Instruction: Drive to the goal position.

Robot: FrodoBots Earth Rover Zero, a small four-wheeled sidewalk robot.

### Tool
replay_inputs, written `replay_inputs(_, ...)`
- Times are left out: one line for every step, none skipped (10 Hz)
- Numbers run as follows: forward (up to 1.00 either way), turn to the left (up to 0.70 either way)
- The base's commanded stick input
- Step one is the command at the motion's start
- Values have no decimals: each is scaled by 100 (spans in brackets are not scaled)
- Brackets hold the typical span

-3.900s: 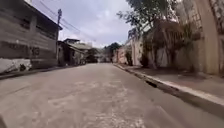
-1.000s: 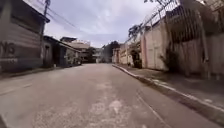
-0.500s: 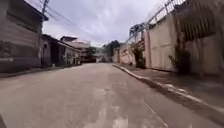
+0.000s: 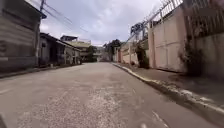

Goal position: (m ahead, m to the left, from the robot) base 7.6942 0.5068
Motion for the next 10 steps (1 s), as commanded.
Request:
replay_inputs(100, 3)
replay_inputs(100, 3)
replay_inputs(100, 2)
replay_inputs(100, 3)
replay_inputs(100, 2)
replay_inputs(100, 2)
replay_inputs(100, 3)
replay_inputs(100, 2)
replay_inputs(100, 2)
replay_inputs(100, 2)
